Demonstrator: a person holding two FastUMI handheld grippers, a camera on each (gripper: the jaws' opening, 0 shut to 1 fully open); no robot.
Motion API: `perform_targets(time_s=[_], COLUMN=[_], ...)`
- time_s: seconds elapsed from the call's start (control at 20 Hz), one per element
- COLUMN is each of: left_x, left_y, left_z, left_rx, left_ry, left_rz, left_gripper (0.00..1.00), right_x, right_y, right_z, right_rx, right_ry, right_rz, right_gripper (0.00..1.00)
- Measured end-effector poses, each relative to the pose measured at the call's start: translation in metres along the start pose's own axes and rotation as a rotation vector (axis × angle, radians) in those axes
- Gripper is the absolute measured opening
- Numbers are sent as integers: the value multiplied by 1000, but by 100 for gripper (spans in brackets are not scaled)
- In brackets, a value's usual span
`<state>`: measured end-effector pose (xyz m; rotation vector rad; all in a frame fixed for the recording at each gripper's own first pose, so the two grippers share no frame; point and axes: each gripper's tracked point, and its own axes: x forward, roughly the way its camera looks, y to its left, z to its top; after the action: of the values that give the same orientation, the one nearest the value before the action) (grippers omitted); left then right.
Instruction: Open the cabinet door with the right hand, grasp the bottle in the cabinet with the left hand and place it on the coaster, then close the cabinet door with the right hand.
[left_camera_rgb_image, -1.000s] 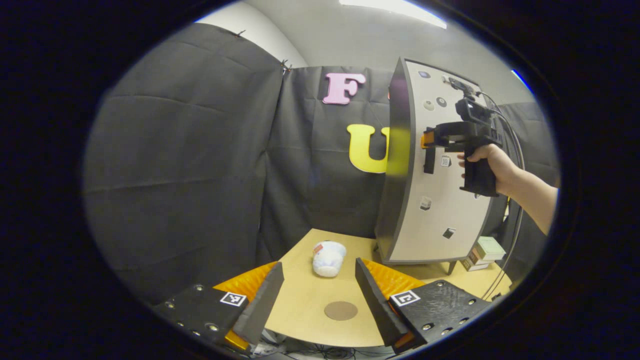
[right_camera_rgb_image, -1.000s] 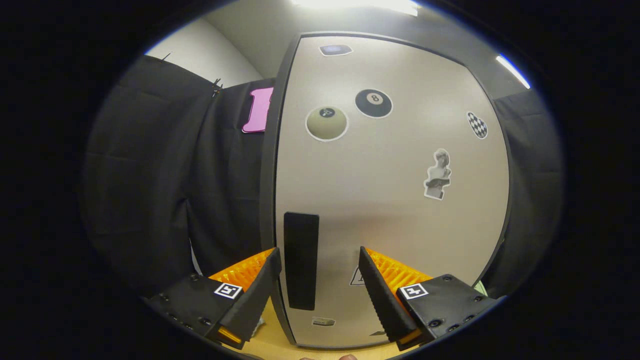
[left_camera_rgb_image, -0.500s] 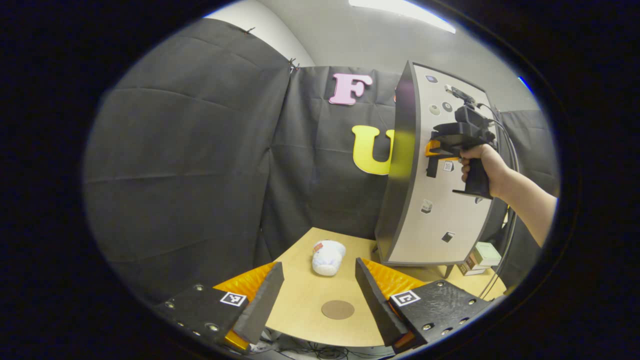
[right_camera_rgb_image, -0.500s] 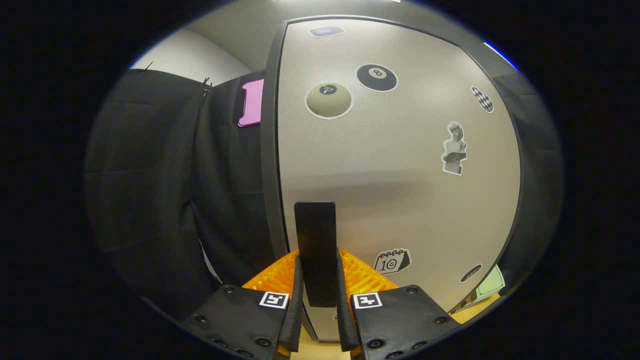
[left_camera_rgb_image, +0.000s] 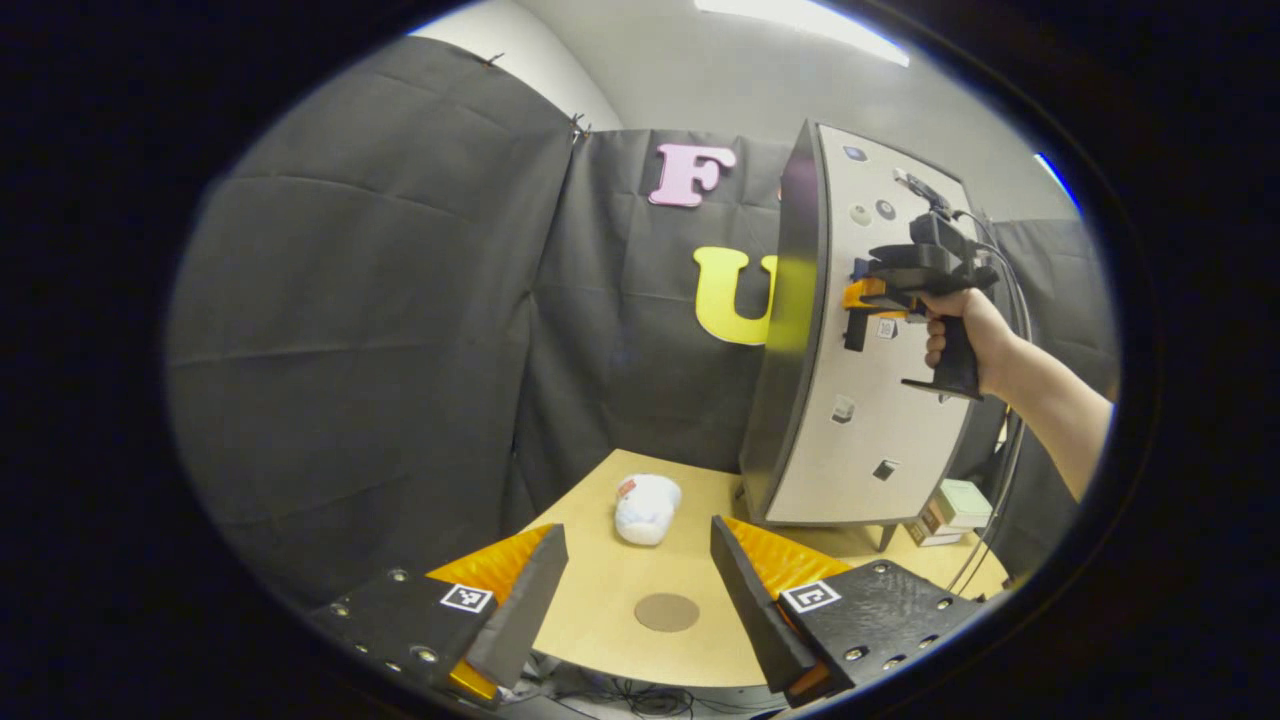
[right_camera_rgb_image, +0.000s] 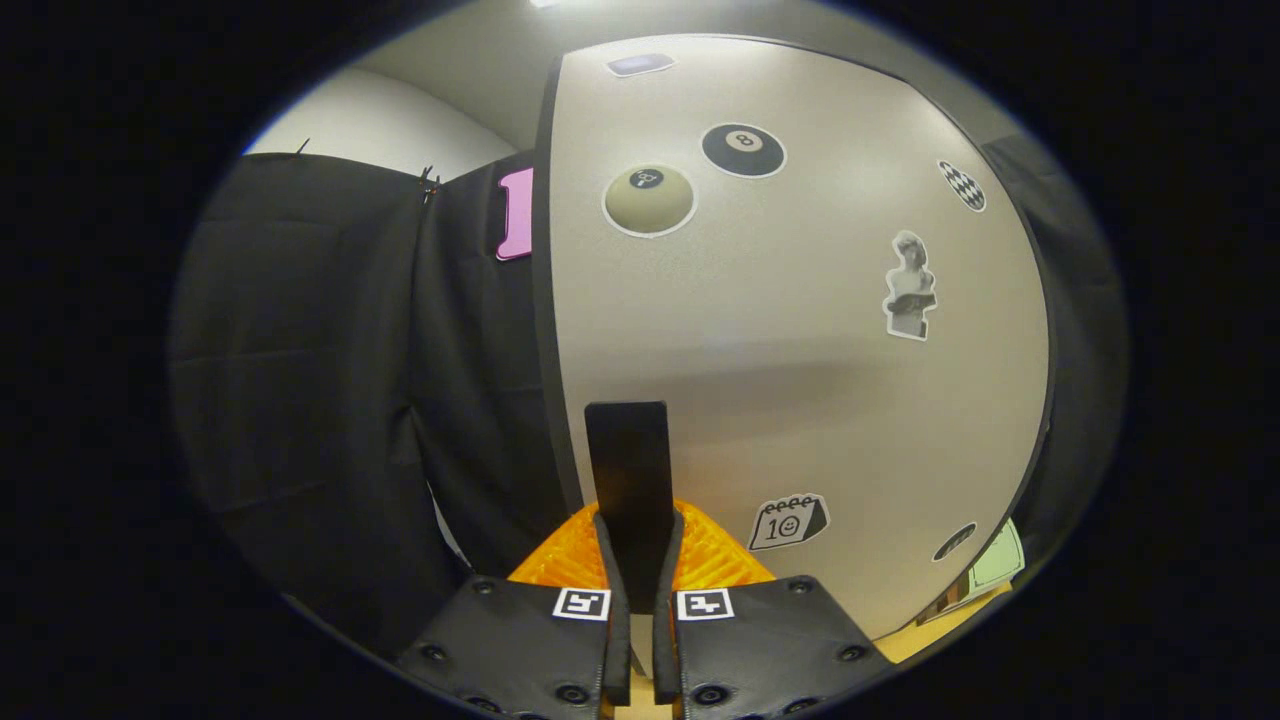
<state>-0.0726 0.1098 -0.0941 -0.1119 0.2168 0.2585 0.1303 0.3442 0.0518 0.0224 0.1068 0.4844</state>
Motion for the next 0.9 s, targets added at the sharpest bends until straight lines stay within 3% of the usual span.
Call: perform_targets(time_s=[0.25,0.9], left_x=[0,-19], left_y=[-5,-15], left_z=[13,5], left_rx=[-65,-31], left_ry=[-21,-30], left_rz=[2,33], left_gripper=[87,87], right_x=[-21,-62], right_y=[5,-5], right_z=[1,-6], right_rx=[-15,13], right_ry=[-18,15], right_rz=[63,258], right_gripper=[10,10])
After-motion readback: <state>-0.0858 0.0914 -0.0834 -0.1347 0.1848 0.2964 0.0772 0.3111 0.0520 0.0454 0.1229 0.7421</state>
